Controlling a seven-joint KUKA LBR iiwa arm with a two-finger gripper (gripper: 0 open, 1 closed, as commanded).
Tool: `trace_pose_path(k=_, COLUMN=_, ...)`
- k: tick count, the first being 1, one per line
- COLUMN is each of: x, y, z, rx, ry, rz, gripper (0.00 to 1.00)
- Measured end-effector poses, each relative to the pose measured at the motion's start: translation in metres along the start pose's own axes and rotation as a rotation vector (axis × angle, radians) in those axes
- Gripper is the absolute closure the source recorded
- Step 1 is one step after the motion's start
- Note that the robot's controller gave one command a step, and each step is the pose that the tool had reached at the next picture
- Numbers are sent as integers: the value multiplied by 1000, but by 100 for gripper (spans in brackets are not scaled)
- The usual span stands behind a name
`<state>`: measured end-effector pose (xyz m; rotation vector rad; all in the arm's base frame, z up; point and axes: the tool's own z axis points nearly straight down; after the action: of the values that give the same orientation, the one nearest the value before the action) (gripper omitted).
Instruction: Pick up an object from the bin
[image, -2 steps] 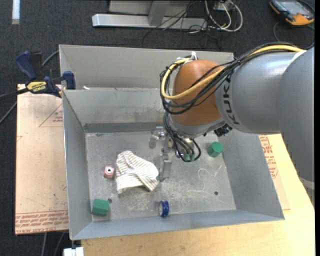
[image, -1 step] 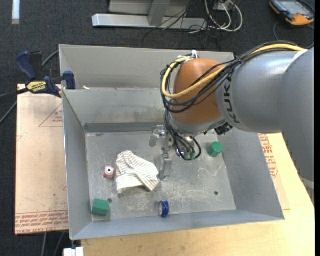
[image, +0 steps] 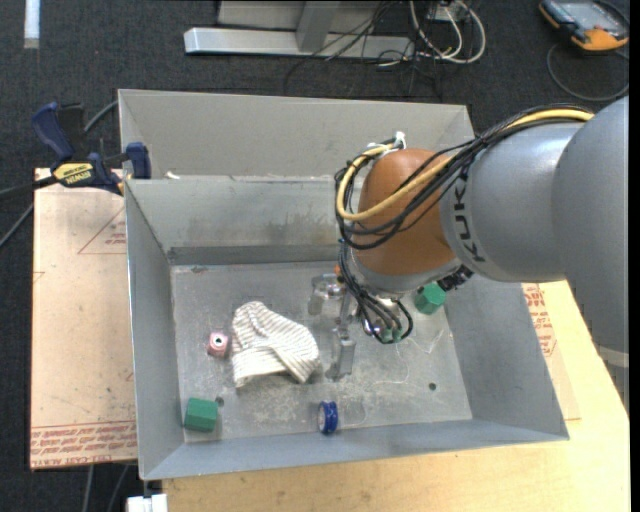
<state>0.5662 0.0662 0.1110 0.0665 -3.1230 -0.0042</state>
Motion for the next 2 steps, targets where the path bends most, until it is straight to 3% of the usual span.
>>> trace_pose_path(k=1, x=4, y=50, z=36, rx=-1, ry=-8, rz=-164, gripper=0)
trace_pose_path(k=2, x=23, y=39, z=41, rx=-2, ry=-2, rz=-63, gripper=100)
